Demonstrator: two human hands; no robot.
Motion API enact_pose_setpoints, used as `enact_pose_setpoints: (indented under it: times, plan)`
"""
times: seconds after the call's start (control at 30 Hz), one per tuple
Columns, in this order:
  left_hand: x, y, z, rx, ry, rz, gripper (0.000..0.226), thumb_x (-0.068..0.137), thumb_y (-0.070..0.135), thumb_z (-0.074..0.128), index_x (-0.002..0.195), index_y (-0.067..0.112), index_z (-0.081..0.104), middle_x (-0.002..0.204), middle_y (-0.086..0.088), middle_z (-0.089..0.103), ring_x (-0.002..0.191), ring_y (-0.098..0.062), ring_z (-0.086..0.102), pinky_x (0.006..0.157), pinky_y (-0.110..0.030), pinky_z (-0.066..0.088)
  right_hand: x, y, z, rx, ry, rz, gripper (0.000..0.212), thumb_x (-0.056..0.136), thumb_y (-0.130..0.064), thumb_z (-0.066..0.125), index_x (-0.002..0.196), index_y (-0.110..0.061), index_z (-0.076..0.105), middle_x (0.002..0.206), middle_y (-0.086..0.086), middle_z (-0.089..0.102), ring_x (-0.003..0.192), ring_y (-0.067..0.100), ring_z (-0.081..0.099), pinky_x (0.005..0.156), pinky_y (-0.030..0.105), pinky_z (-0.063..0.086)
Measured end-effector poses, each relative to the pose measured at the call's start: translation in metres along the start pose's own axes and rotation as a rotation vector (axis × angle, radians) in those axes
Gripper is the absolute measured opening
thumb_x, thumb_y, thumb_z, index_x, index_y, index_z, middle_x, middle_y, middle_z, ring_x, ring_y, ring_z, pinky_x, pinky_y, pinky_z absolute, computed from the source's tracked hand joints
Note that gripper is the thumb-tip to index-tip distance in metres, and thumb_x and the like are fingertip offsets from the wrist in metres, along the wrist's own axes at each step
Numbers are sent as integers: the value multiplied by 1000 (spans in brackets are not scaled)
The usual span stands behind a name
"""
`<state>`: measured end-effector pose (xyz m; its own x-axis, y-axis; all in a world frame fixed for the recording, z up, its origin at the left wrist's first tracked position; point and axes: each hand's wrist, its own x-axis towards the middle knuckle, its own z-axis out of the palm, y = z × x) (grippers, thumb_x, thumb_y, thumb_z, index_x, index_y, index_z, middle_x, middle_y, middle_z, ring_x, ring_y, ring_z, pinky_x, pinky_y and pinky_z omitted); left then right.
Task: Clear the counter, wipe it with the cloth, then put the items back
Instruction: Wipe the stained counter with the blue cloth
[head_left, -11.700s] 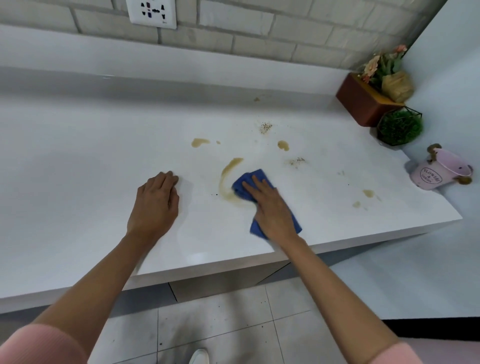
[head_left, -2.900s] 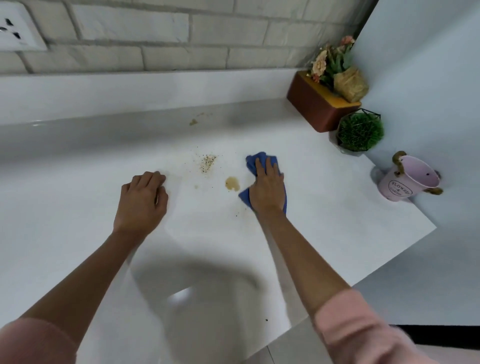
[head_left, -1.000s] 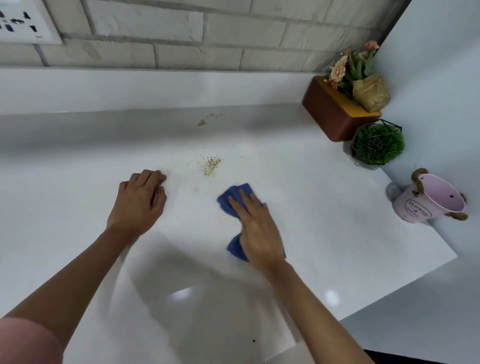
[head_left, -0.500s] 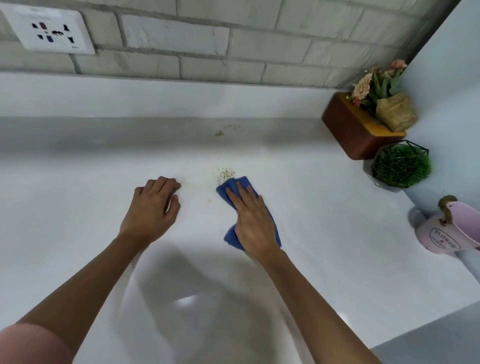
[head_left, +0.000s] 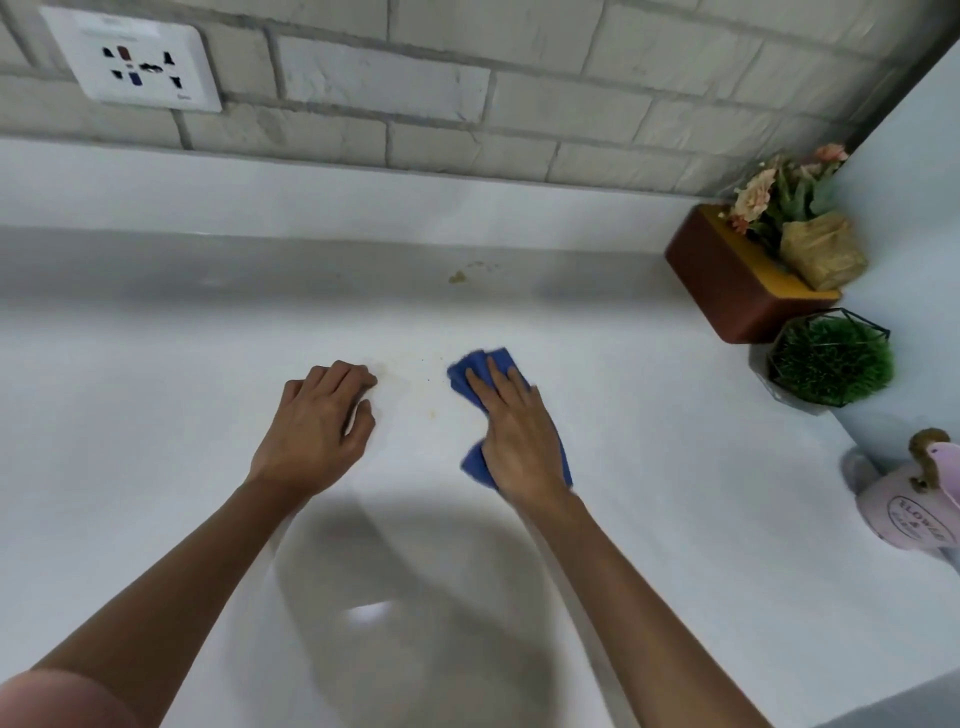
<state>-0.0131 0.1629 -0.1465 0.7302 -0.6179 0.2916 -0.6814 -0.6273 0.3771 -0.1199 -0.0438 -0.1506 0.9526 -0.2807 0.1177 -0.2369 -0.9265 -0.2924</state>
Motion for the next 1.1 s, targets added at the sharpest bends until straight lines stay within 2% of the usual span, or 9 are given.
enact_pose_setpoints:
  times: [0.1,0.3,0.47,0.53,0.67,0.8,0.93,1.03,1.1]
  plan:
    - [0,0,1,9,-9,-6,28,88,25,40,111,18,53,108,5,55,96,-20,49,82,-30,31,-16,4,4,10,14,1,77,81,5,40,149,-24,21,159,1,17,147,21,13,119,41,17]
    - [-1,1,1,15,-9,-8,27,88,25,41,112,18,53,110,4,55,97,-19,49,83,-31,31,84,-4,-16,-133,-9,56,68,82,-4,45,146,-21,26,155,2,25,139,21,27,109,34,26]
    - [0,2,-1,11,-14,-9,28,88,24,40,112,18,54,110,4,55,97,-20,49,84,-32,32,1,-5,1,18,8,9,80,76,5,45,148,-21,23,159,2,18,147,23,15,119,42,16]
    - [0,2,-1,9,-20,-13,28,88,25,39,111,18,54,110,5,55,97,-20,49,85,-32,33,-22,-4,5,10,10,-3,78,77,6,43,148,-21,22,158,2,19,147,23,15,119,41,17]
    - [0,3,-2,8,-21,-19,30,88,25,39,112,18,54,111,4,55,98,-20,49,85,-31,32,26,-8,-4,-4,-16,12,74,80,2,46,148,-21,24,158,3,18,146,22,15,118,40,14]
    - [-1,4,-2,11,-23,-18,30,88,25,39,113,17,54,111,4,55,99,-20,48,86,-31,32,71,-14,-11,-113,-16,33,69,83,-5,47,147,-21,24,158,2,18,142,22,21,113,37,22]
    - [-1,4,-3,12,-19,-19,30,88,26,39,113,17,54,111,3,55,98,-20,49,85,-32,33,19,-13,-4,7,-39,-13,74,82,4,42,148,-22,22,160,3,13,147,22,10,119,40,11]
    - [-1,4,-3,15,-26,-20,30,88,25,39,113,17,54,110,4,55,97,-19,49,85,-31,33,-32,-12,3,36,-9,-47,75,80,7,40,148,-21,25,158,3,20,147,23,15,119,42,17]
    - [-1,3,-2,16,-27,-22,30,88,25,39,113,18,54,110,4,55,97,-19,49,84,-30,32,-24,-10,2,31,-5,-34,74,81,6,41,148,-20,26,158,3,21,147,22,17,117,42,20]
